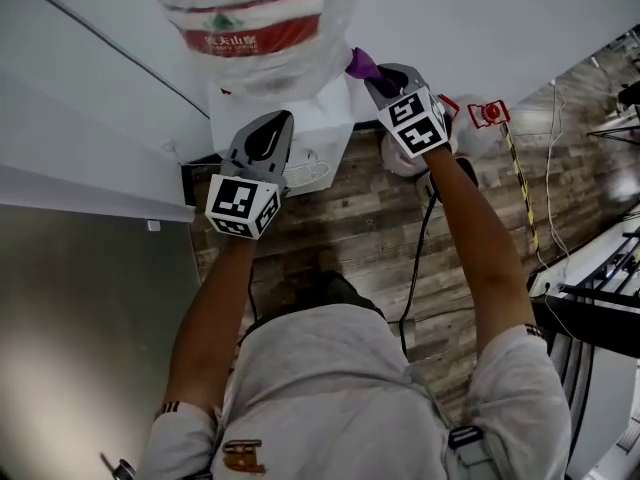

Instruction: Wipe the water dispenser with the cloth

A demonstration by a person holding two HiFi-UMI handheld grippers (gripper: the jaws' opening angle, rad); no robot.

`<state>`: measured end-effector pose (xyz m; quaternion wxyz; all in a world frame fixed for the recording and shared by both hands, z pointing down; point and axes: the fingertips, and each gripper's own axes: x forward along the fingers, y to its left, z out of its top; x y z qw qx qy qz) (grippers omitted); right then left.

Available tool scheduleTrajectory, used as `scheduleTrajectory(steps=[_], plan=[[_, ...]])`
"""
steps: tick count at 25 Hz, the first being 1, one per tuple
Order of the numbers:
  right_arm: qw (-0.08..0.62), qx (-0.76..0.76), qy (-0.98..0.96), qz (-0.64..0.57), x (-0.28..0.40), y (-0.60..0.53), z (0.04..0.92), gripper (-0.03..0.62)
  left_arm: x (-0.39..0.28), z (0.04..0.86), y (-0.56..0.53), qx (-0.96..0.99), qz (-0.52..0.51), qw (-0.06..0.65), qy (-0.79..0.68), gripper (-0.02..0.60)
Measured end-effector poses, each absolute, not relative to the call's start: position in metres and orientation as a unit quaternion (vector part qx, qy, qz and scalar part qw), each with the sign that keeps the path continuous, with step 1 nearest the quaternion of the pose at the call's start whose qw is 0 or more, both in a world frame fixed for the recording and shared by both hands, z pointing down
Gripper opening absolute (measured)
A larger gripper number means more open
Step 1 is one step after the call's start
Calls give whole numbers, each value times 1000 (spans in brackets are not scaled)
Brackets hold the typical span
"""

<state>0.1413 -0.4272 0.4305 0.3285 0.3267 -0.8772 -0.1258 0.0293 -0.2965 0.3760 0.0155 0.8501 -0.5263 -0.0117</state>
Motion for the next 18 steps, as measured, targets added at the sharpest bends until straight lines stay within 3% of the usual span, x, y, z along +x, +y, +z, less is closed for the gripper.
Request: scheduleTrajectory(steps=[18], plan=[[14, 284, -958, -22, 63, -240, 306, 100, -13, 295, -206, 865, -63, -21, -498, -2]])
